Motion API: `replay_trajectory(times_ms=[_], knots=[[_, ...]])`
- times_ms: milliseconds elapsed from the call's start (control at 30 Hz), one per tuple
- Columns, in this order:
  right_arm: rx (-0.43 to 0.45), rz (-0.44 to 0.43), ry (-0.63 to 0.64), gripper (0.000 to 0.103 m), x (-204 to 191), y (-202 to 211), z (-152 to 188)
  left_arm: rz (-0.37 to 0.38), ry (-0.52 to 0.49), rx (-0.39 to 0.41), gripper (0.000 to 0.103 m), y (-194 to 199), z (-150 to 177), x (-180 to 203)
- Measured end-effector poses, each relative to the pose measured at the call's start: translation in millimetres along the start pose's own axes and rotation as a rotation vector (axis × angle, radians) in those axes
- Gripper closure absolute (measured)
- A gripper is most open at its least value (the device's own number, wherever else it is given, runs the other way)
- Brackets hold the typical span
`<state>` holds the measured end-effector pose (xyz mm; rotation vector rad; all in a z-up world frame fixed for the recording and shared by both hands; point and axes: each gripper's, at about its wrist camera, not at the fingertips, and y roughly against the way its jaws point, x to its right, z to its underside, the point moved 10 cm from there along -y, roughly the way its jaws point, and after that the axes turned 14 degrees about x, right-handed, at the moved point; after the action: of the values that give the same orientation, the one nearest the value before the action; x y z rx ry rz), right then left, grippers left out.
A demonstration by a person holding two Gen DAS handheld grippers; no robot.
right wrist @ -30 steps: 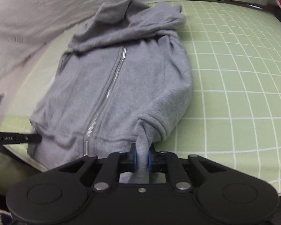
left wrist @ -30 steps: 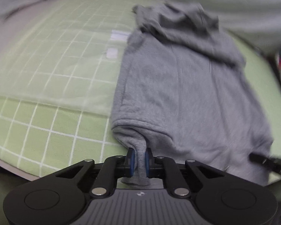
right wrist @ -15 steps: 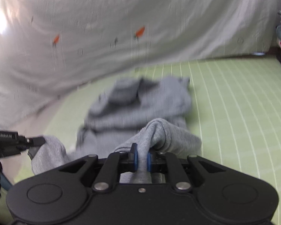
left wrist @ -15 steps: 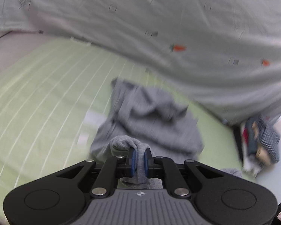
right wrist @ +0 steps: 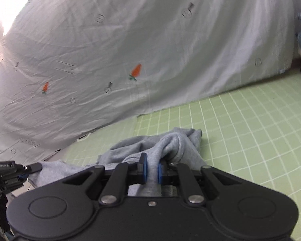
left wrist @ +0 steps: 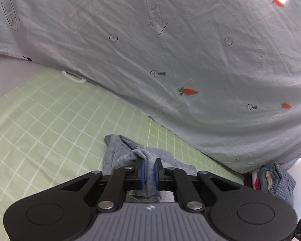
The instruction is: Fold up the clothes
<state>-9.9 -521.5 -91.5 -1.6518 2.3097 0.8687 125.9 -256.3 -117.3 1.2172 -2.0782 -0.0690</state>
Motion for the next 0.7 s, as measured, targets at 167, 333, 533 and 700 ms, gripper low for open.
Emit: replay_trajectory(times_ms=[167, 333, 533, 700], knots=[[-0.078, 0.047, -0.130, 0.092, 32, -48, 25, -0.075, 0.067, -0.065, 0.093, -51, 17, -25], [-0.178, 0.103, -0.169, 0.091, 43, -86, 36, -0.119, 0.141, -0.112, 0.093, -82, 21, -38], [-0.211, 0.099, -0.272, 0.087, 54, -119, 11, -0.123, 0.199, -0.127, 0.092, -117, 10, -42], [-0.176, 0.116, -0.380, 0.069, 68, -145, -13, -0.153, 0.163, -0.086, 0.085, -135, -11, -41]])
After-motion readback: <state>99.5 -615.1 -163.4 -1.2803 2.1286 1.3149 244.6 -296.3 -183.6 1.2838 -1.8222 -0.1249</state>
